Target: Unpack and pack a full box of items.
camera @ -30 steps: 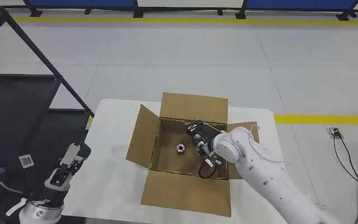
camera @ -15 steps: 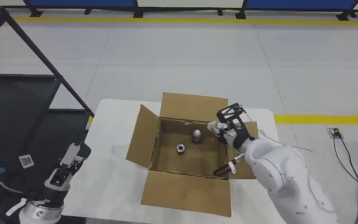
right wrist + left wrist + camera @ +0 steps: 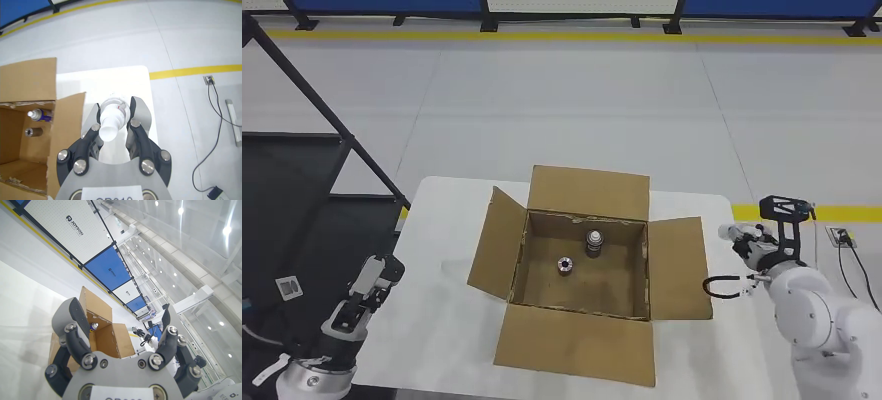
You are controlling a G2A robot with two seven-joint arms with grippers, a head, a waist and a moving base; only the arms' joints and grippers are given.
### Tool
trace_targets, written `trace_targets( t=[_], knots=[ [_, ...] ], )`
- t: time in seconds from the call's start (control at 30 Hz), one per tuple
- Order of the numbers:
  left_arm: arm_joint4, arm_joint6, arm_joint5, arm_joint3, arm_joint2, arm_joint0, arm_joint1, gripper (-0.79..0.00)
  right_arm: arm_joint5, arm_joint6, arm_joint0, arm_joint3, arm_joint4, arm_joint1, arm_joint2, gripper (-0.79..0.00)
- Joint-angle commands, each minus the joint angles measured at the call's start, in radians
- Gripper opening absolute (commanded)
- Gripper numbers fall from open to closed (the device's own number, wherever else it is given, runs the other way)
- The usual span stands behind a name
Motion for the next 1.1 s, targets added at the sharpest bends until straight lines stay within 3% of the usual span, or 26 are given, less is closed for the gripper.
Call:
trace_targets(
  t=[0.0, 0.2, 0.5, 0.57, 0.63, 0.67, 0.7, 0.77, 0.93, 1.07],
  knots=[
    [0.000, 0.000, 0.000, 0.000, 0.000, 0.000, 0.000, 0.000, -0.038, 0.038, 0.026, 0.081, -0.014, 0.003, -0.006, -0.785],
    [0.000, 0.000, 0.000, 0.000, 0.000, 0.000, 0.000, 0.000, -0.181, 0.155, 0.131, 0.278, -0.043, 0.008, -0.078, -0.785],
    [0.000, 0.000, 0.000, 0.000, 0.000, 0.000, 0.000, 0.000, -0.231, 0.210, 0.223, 0.428, -0.045, 0.007, -0.132, -0.785],
    [0.000, 0.000, 0.000, 0.000, 0.000, 0.000, 0.000, 0.000, -0.234, 0.220, 0.240, 0.454, -0.043, 0.006, -0.144, -0.659],
    [0.000, 0.000, 0.000, 0.000, 0.000, 0.000, 0.000, 0.000, -0.242, 0.228, 0.256, 0.478, -0.031, 0.005, -0.152, -0.413],
    [0.000, 0.000, 0.000, 0.000, 0.000, 0.000, 0.000, 0.000, -0.244, 0.230, 0.263, 0.488, -0.030, 0.005, -0.156, -0.394],
    [0.000, 0.000, 0.000, 0.000, 0.000, 0.000, 0.000, 0.000, -0.249, 0.231, 0.269, 0.495, -0.026, 0.004, -0.159, -0.182],
    [0.000, 0.000, 0.000, 0.000, 0.000, 0.000, 0.000, 0.000, -0.256, 0.232, 0.278, 0.507, -0.020, 0.005, -0.162, 0.000],
    [0.000, 0.000, 0.000, 0.000, 0.000, 0.000, 0.000, 0.000, -0.251, 0.232, 0.284, 0.493, -0.015, 0.007, -0.158, 0.000],
    [0.000, 0.000, 0.000, 0.000, 0.000, 0.000, 0.000, 0.000, -0.190, 0.233, 0.270, 0.425, -0.032, 0.015, -0.109, 0.000]
  ],
)
